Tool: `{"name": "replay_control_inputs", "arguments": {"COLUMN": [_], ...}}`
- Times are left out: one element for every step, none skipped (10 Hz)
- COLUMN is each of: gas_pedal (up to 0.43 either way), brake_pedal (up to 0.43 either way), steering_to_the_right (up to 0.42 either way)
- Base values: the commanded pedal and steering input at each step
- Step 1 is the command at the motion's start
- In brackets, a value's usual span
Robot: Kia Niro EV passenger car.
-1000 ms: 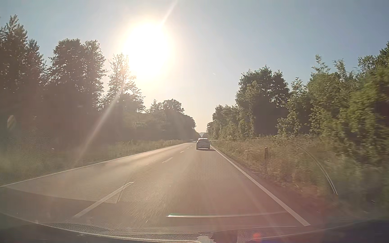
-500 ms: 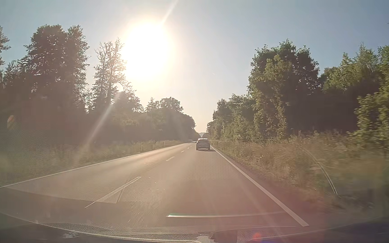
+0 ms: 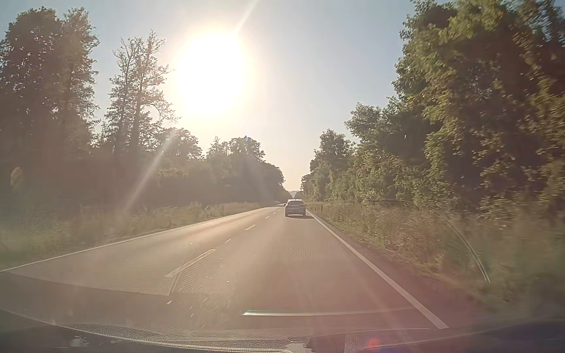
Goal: Follow the waypoints while adhering to traffic rules and regulations
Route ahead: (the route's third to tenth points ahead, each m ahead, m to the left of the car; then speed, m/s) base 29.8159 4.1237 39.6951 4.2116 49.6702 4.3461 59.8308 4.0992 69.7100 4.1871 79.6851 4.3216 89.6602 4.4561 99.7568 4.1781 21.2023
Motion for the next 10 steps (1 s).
{"name": "replay_control_inputs", "arguments": {"gas_pedal": [0.028,0.039,0.039,0.039,0.047,0.059,0.067,0.067,0.079,0.087], "brake_pedal": [0.000,0.000,0.000,0.000,0.000,0.000,0.000,0.000,0.000,0.000], "steering_to_the_right": [0.000,0.000,0.000,0.000,0.000,0.000,0.000,0.000,0.000,0.000]}}
